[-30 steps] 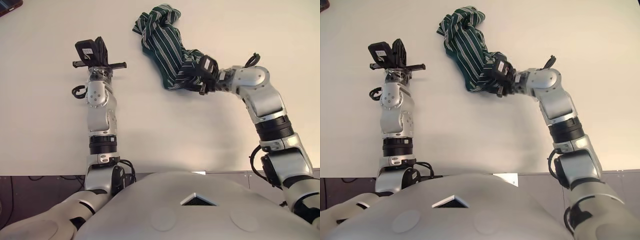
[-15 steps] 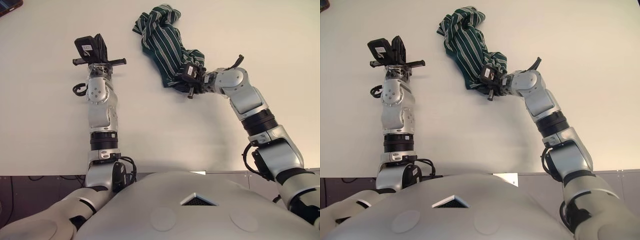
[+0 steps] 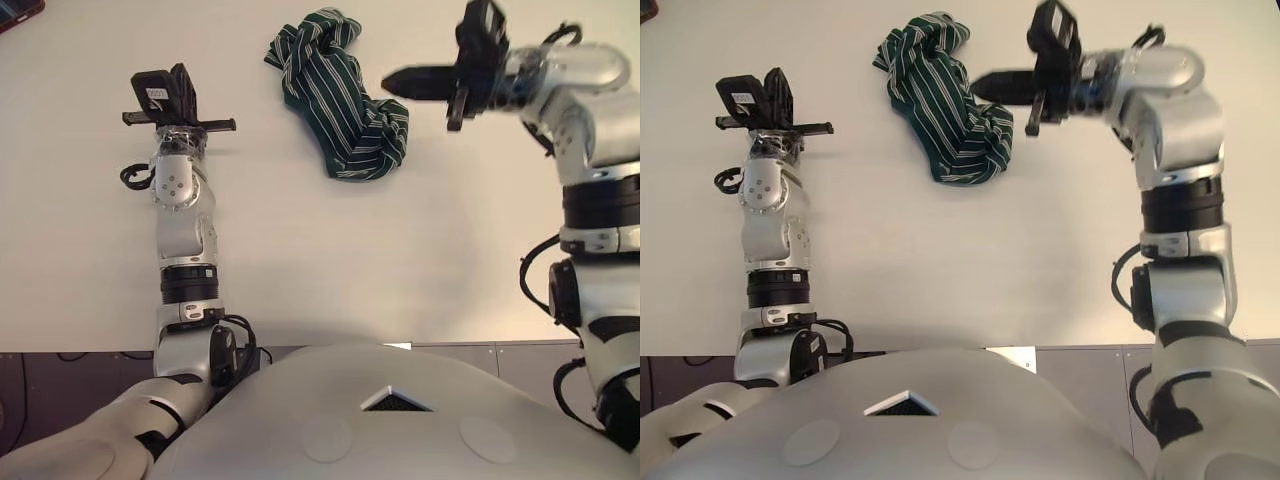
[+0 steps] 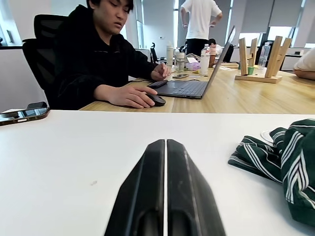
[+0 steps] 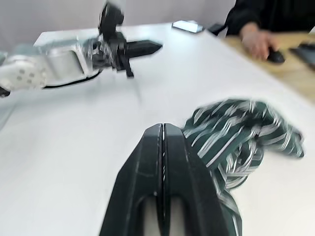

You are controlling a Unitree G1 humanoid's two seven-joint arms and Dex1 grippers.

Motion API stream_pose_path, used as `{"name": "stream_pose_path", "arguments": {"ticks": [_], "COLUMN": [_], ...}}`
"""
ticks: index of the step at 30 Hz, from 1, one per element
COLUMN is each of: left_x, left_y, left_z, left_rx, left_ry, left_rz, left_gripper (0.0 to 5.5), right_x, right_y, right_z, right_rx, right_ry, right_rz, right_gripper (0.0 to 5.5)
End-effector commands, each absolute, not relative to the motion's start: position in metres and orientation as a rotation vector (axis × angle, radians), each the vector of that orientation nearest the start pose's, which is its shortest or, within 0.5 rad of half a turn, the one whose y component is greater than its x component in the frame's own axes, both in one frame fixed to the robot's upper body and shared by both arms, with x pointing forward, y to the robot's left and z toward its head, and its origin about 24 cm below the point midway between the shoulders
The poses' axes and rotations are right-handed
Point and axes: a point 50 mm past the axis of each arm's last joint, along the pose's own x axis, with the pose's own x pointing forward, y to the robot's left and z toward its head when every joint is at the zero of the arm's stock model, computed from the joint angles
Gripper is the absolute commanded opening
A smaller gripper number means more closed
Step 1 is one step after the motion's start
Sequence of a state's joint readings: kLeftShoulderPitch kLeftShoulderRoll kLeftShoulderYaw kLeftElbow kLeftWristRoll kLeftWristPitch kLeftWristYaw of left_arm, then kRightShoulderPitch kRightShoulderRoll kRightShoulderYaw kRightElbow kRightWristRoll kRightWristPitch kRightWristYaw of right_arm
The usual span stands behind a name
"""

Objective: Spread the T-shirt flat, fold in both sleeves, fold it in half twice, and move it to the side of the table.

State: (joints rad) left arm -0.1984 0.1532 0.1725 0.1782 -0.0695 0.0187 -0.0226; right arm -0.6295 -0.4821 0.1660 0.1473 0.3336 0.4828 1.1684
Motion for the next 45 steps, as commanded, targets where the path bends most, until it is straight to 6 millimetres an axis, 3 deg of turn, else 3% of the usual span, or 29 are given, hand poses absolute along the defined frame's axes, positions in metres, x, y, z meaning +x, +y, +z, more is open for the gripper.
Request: {"name": "stream_pose_path", "arguments": {"ticks": [1, 6, 11, 15, 20, 25, 29, 32, 34, 37, 39, 42, 45], "left_x": [0.292, 0.294, 0.294, 0.296, 0.298, 0.297, 0.295, 0.288, 0.283, 0.274, 0.267, 0.255, 0.234], "left_y": [0.212, 0.206, 0.204, 0.201, 0.205, 0.211, 0.203, 0.192, 0.175, 0.141, 0.122, 0.099, 0.083], "left_z": [0.059, 0.056, 0.055, 0.054, 0.059, 0.062, 0.068, 0.073, 0.075, 0.073, 0.071, 0.071, 0.071], "left_rx": [0.061, 0.056, 0.047, 0.035, 0.037, 0.081, 0.19, 0.346, 0.431, 0.612, 0.767, 0.934, 0.974], "left_ry": [-0.006, 0.006, 0.006, 0.009, -0.006, -0.005, -0.006, 0.012, 0.018, 0.01, -0.011, -0.056, -0.074], "left_rz": [0.116, 0.098, 0.097, 0.096, 0.111, 0.089, -0.1, -0.326, -0.513, -0.81, -0.984, -1.17, -1.296], "left_gripper": [0.0, 0.0, 0.0, 0.0, 0.0, 0.0, 0.0, 0.0, 0.0, 0.0, 0.26, 0.81, 1.21], "right_x": [0.29, 0.282, 0.298, 0.299, 0.298, 0.295, 0.262, 0.232, 0.246, 0.284, 0.299, 0.302, 0.298], "right_y": [-0.109, -0.109, -0.105, -0.097, -0.1, -0.11, -0.168, -0.238, -0.259, -0.251, -0.238, -0.227, -0.215], "right_z": [0.113, 0.069, 0.055, 0.032, 0.006, 0.012, 0.035, 0.05, 0.055, 0.063, 0.065, 0.059, 0.052], "right_rx": [-0.243, -0.381, -0.441, -0.473, -0.561, -0.552, -0.506, -0.578, -0.607, -0.575, -0.54, -0.497, -0.448], "right_ry": [0.314, 0.444, 0.429, 0.484, 0.578, 0.586, 0.715, 1.014, 1.039, 0.902, 0.827, 0.801, 0.789], "right_rz": [1.443, 1.399, 1.301, 1.304, 1.283, 1.396, 1.674, 1.742, 1.639, 1.484, 1.451, 1.471, 1.501], "right_gripper": [0.67, 1.45, 2.13, 2.13, 1.33, 0.53, 0.04, 0.04, 0.04, 0.04, 0.0, 0.0, 0.0]}}
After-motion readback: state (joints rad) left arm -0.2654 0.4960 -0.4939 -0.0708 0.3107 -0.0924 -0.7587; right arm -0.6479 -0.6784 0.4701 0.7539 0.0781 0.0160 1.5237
